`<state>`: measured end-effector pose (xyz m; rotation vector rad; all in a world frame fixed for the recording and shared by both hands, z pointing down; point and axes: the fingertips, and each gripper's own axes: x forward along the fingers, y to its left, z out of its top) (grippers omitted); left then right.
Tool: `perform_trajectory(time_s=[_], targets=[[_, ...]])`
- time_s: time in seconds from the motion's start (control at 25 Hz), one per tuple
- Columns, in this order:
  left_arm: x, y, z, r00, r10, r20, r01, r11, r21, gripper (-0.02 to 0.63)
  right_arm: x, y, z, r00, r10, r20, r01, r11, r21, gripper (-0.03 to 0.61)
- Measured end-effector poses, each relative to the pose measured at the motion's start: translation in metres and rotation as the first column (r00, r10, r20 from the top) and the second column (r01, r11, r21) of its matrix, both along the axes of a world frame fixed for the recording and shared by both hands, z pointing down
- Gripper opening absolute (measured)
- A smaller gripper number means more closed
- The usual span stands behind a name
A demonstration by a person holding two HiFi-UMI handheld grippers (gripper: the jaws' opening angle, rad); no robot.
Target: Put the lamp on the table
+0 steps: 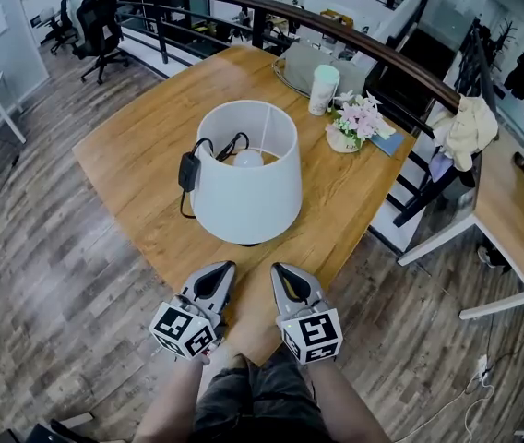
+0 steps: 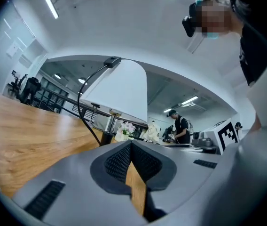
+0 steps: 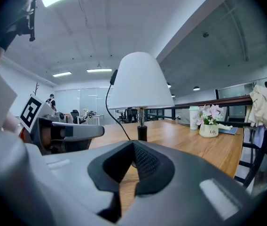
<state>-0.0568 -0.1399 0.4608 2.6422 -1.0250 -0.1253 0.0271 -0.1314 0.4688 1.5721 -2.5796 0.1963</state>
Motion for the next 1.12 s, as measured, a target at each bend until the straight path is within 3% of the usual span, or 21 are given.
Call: perform_trajectory(time_s=[0.52, 1.12], targets=[[-0.017, 0.013, -0.009, 0.995, -0.074, 0.07, 0.072, 0.997, 0.024, -0.003, 0.001, 0.021, -0.024, 1.0, 0.025, -0.006, -0.024, 0.998, 0.057, 0.006], [-0.031, 0.031, -0.03, 0.99, -0.116, 0.076, 0.111, 0.991, 0.07, -0.003, -0.009, 0.043, -0.044, 1.0, 0.029, -0.001, -0.028, 0.994, 0.107, 0.006]])
